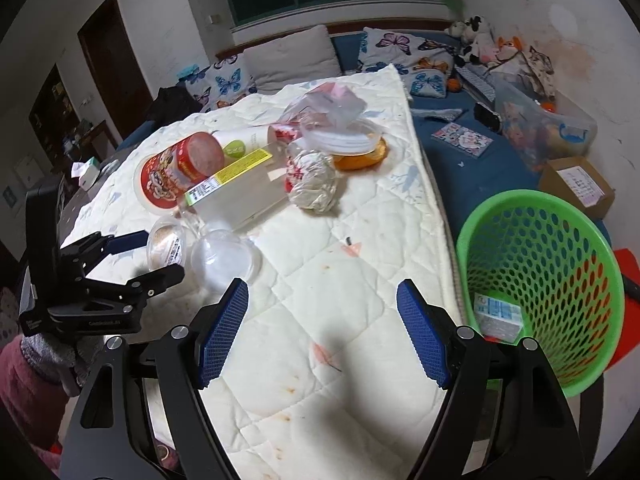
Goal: Collect trash
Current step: 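Return both tools to the mattress and reach for the clear plastic cups, then grasp the lidded plastic cup with the left tool while the right tool grasps the clear dome lid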
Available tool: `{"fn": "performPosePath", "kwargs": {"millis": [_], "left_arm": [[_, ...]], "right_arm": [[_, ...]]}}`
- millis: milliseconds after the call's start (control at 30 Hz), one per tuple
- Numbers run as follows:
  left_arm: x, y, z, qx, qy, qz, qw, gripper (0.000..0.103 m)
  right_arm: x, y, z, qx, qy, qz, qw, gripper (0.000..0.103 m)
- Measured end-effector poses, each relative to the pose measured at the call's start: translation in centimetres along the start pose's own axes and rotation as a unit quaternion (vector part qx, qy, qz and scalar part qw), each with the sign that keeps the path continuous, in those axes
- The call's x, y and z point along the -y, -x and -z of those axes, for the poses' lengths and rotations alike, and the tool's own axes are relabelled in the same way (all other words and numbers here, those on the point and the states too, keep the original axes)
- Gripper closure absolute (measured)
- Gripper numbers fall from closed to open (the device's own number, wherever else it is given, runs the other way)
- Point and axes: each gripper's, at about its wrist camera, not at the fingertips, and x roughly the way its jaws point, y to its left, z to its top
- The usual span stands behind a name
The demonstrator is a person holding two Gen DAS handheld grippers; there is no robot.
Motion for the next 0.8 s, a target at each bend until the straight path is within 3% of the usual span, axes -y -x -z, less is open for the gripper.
{"fn": "performPosePath", "kwargs": {"millis": [133,467,800], "left_arm": [[0.2,-0.4,0.0,-0.004,-0.005,0.007,1.0,0.016],[-0.4,-0.9,0.3,-0.015,0.01,0.02,0.9996,0.038],[-1.4,1.6,0.4,0.013,0.023,0.014,0.9995,0.04]], "right_arm": [[-0.7,-0.5,0.1,-0.005,0.007,-0.004,1.0,0.026],[-1.8,-1.5,0.0,-0.014,0.021,-0.012,1.0,0.026],[-3.6,-3.1,-0.2,-0.025,0.041,-0.027,0.998,0.026]]}}
